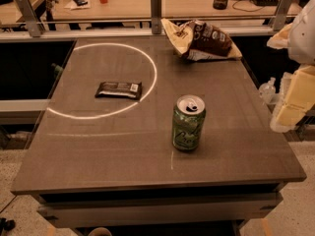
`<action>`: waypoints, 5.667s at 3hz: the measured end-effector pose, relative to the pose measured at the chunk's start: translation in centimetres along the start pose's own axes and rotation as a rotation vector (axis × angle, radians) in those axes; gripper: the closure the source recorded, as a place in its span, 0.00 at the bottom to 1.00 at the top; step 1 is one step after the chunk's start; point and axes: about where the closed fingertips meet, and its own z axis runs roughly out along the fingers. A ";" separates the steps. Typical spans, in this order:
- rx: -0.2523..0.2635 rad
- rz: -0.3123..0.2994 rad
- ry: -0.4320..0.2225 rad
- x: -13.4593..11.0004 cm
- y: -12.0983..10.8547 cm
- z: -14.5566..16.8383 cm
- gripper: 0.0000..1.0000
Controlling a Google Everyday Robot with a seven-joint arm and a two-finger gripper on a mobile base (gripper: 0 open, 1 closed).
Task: Move green can near rxbar chocolate
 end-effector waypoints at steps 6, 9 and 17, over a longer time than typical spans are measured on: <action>-0.156 0.053 -0.633 2.6 2.1 4.7 0.00; -0.030 0.045 -0.781 3.7 1.3 8.1 0.00; -0.290 0.092 -1.089 -11.6 6.9 12.4 0.00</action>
Offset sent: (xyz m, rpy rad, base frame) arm -0.0012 -0.0017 0.0015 0.1068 -0.0087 0.0217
